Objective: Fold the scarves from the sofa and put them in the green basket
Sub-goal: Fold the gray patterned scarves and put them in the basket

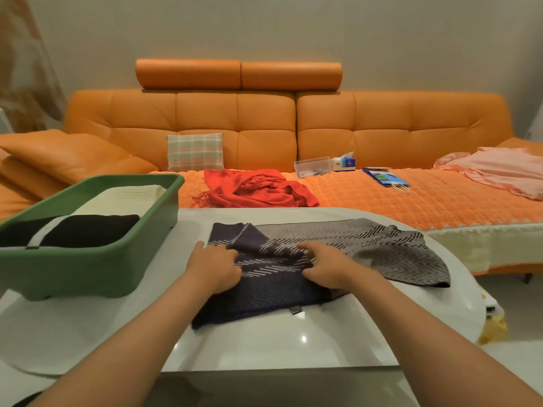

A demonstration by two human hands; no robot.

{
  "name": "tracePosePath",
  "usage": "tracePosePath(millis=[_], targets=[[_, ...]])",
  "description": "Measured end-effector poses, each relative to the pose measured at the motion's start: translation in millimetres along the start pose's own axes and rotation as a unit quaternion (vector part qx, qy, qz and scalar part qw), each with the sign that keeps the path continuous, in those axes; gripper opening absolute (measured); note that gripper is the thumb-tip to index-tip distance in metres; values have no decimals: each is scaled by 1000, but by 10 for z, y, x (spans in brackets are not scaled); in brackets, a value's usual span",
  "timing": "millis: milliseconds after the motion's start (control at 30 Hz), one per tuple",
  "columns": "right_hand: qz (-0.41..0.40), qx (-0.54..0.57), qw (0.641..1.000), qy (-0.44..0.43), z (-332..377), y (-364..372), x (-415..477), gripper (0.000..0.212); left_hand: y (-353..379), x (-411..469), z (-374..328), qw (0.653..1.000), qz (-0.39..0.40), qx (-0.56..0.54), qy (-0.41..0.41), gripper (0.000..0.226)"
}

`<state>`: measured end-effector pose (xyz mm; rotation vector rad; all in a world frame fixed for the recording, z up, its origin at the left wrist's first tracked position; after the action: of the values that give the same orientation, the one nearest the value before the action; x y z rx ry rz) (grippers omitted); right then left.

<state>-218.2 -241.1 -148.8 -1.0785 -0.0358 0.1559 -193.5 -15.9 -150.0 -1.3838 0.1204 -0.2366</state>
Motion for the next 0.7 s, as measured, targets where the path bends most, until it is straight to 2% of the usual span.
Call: tracePosePath(millis=[67,133,233,300,367,467,533,600,700], targets=[[9,51,999,-8,138,60,39,58,22,5,141,999,-3,27,-32,43],[4,56,998,-12,226,105,82,51,54,26,212,998,-34,28,-43,42],[-4,-61,998,-13,285,164,170,57,204,95,239,996,-67,-62,-11,39],[-21,-141,990,-13,339,173,247,65,370,136,236,990,-15,-137,16,53],[-51,-172,983,-35,457,195,338,73,438,155,247,985,18,-170,35,61],[-108,-203,970,-85,709,284,484,77,313,193,316,973,-45,-225,42,55],[-138,-232,960,-78,829,362,604,68,202,211,408,959,-106,-264,23,46],[-168,-253,951,-59,880,404,701,50,121,216,498,944,-154,-292,-2,39],[-227,-181,956,-42,872,300,780,27,38,219,579,926,-213,-311,-16,32]])
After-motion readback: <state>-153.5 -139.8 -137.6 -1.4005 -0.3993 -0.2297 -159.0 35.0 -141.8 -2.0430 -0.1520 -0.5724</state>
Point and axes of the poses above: each hand's wrist, its own x-axis towards the middle knuckle, its own y-axis out of the palm, z = x × y, the point moved 7 cm from there along x, towards the middle knuckle, and after that the axes turned 3 degrees about -z, right-handed, at the moved point
